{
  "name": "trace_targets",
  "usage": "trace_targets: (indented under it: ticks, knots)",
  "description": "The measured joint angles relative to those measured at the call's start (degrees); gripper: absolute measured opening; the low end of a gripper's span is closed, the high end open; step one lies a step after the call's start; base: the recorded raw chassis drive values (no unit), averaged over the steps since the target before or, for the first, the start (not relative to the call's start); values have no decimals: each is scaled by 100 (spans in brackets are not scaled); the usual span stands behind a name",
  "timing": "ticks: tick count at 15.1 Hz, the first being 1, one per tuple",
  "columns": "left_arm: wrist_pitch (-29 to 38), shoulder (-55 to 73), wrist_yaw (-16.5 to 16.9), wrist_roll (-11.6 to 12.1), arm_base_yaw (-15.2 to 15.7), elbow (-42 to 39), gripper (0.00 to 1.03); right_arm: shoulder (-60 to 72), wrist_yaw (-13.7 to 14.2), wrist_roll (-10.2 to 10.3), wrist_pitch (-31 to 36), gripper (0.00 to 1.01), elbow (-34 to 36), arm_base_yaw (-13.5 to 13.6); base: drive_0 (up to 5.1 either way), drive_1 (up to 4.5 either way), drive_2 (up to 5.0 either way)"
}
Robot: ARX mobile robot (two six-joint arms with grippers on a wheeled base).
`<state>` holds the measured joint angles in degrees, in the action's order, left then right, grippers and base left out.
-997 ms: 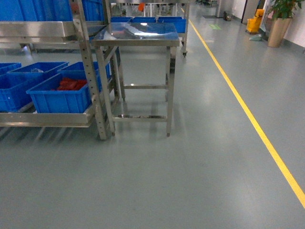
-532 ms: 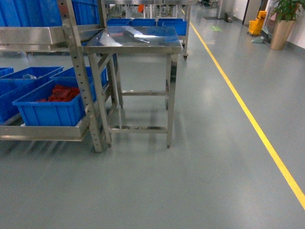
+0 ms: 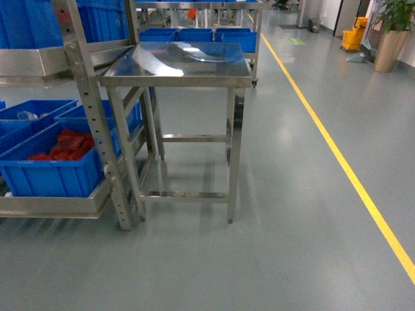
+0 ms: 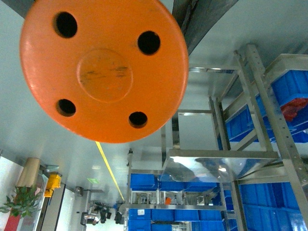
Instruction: Sort blue parts and orange caps into right shelf containers
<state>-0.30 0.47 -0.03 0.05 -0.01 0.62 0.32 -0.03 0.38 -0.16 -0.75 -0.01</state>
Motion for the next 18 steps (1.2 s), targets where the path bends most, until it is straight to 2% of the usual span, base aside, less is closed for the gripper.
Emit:
trace_targets:
  ticks: [13, 16, 18]
  knots:
    - [0, 0, -2, 0, 0, 0, 43, 0, 0, 0, -7, 43, 0, 0, -2, 431, -435]
    - [26, 0, -2, 0, 0, 0, 43, 0, 0, 0, 2, 43, 0, 0, 0, 0, 0]
    - [26, 0, 4, 0, 0, 0, 43, 0, 17, 0, 0, 43, -2, 0, -477, 168, 341]
